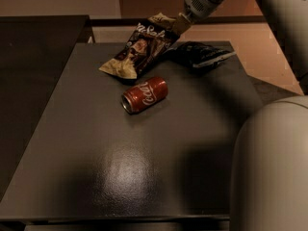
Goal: Move brown chip bag near blue chip bag
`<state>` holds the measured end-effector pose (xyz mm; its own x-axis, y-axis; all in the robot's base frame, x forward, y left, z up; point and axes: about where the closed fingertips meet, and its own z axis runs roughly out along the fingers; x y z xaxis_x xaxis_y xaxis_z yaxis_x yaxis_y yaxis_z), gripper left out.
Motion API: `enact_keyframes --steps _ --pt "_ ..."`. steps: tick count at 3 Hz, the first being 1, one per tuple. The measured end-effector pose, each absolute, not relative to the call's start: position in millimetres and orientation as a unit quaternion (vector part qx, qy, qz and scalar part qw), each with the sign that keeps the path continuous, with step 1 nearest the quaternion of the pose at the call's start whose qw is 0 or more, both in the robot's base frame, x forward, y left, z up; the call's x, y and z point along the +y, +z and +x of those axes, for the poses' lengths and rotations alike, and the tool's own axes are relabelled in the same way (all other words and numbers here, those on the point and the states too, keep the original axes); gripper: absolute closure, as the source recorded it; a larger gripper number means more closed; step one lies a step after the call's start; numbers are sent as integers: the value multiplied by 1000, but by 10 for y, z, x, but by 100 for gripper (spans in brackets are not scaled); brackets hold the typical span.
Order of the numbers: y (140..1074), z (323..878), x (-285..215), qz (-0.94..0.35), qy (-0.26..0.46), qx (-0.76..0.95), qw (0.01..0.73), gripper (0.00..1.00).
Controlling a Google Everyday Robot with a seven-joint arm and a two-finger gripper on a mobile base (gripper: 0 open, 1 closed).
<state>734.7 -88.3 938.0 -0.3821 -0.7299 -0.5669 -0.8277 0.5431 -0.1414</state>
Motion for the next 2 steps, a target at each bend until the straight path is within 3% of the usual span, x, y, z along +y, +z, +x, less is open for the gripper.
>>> enact_keyframes --steps 2 --pt "9294 7225 -1211 -454 97 835 294 59"
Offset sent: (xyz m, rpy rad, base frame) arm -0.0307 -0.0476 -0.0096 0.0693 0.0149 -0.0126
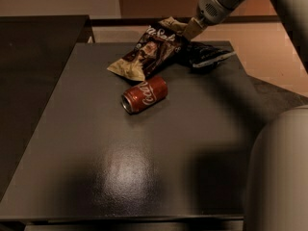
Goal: Move brown chip bag near blue chip bag
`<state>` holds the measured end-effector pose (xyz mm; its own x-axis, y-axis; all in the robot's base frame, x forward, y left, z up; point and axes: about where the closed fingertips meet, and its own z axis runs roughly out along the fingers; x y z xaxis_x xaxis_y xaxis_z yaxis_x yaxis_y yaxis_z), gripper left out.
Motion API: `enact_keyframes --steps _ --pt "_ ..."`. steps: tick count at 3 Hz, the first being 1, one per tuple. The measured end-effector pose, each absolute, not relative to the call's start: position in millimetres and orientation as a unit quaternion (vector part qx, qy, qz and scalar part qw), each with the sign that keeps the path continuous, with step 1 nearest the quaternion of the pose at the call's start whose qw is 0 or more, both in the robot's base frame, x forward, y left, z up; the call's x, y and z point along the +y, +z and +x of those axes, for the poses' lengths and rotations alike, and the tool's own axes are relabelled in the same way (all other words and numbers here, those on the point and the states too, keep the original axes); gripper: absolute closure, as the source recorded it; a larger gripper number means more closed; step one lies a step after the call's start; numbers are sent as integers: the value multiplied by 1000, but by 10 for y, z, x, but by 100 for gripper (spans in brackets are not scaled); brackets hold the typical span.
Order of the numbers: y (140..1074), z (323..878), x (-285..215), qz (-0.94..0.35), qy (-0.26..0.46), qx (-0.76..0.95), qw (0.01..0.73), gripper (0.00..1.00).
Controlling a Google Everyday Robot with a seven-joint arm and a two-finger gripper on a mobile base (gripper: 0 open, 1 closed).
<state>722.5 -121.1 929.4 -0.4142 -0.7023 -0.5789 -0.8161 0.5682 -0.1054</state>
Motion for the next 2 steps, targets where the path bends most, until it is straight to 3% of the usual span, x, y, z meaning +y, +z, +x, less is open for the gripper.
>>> enact_keyframes --steps 2 --pt "9232 7245 -1175 -456 99 836 290 13"
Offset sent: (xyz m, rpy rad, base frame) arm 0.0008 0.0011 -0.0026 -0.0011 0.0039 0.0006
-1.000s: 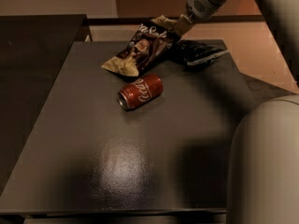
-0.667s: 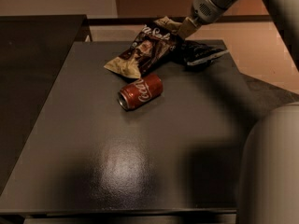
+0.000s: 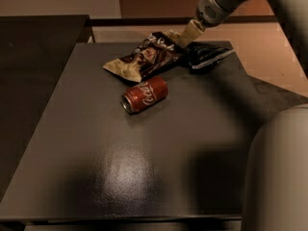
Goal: Move brown chip bag near blue chip bag
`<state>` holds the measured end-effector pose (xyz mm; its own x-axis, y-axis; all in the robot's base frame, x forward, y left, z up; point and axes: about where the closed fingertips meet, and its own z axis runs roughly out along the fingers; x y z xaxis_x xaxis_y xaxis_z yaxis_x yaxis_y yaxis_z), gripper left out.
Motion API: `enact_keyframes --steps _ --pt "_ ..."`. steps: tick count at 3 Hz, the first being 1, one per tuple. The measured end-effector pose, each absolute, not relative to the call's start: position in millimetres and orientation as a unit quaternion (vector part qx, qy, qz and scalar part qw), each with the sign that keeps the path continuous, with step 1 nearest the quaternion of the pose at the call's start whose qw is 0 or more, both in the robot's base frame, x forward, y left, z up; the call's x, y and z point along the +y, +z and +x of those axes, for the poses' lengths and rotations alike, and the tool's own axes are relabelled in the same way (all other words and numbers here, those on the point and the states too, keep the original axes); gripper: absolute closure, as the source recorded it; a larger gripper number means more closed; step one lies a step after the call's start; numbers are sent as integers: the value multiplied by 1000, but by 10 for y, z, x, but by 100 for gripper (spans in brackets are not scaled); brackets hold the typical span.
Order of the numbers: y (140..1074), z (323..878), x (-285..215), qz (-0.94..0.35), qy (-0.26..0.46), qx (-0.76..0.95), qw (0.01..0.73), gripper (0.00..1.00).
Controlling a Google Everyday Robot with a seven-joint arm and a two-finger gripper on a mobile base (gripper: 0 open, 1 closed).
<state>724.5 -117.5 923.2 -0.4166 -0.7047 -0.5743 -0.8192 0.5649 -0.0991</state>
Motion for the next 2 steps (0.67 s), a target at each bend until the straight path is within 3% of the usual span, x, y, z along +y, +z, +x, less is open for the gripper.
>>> enact_keyframes --steps 1,2 --pt "9202 7254 -1154 -457 100 836 288 0" --pt "9201 7254 -1154 -457 100 836 288 0"
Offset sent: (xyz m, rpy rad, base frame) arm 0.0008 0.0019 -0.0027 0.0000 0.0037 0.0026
